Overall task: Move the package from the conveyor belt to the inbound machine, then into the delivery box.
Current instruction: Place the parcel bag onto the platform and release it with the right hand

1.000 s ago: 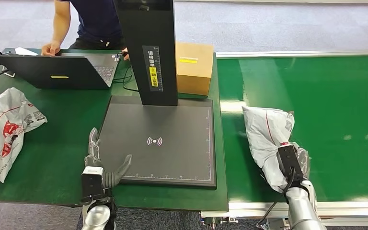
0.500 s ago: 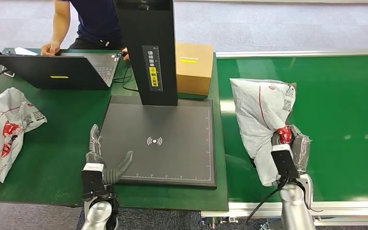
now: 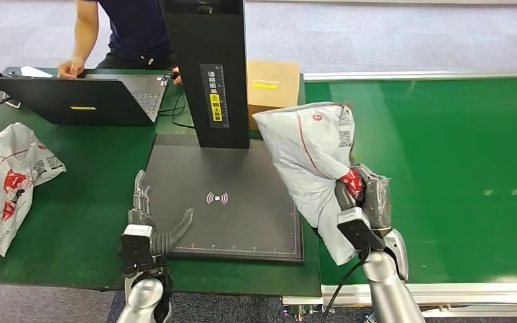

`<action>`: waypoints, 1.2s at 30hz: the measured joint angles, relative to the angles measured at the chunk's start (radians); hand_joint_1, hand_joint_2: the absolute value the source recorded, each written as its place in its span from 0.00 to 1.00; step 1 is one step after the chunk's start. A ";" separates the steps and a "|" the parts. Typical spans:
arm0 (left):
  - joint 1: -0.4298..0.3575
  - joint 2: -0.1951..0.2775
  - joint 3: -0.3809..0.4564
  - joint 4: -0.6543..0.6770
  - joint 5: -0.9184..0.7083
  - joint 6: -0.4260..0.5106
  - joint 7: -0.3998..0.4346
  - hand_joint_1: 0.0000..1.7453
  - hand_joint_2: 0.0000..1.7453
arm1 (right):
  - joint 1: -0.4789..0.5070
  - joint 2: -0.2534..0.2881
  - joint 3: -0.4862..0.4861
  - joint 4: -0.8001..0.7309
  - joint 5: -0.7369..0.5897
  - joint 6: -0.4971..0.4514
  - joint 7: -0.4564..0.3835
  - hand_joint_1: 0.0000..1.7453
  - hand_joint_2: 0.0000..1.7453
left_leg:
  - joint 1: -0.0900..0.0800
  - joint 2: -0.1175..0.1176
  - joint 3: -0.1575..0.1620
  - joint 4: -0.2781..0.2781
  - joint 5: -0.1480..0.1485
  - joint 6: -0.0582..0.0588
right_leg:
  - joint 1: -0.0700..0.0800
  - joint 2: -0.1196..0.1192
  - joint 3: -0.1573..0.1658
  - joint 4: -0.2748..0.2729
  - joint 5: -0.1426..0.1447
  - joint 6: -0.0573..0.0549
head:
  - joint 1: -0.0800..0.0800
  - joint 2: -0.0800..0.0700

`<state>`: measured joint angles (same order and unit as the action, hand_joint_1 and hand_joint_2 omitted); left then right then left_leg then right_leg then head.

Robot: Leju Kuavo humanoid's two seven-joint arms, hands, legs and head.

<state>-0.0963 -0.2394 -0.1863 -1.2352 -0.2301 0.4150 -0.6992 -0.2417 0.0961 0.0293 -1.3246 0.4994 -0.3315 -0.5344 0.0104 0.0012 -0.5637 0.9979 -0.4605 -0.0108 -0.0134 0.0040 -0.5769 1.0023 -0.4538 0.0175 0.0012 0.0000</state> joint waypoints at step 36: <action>-0.077 0.024 -0.054 0.078 0.052 -0.001 0.000 0.00 1.00 | -0.424 0.160 0.390 0.786 0.007 -0.035 -0.025 0.00 1.00 | 0.000 0.000 0.000 0.000 0.001 -0.001 | 0.000 0.000 -0.001 0.001 0.000 0.000 | 0.000 0.000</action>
<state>-0.1737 -0.2155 -0.2404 -1.1567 -0.1783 0.4142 -0.6992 -0.6662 0.2564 0.4197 -0.5386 0.5067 -0.3670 -0.5594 0.0104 0.0010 -0.5639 0.9980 -0.4594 -0.0117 -0.0135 0.0039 -0.5776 1.0030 -0.4537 0.0175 0.0012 0.0000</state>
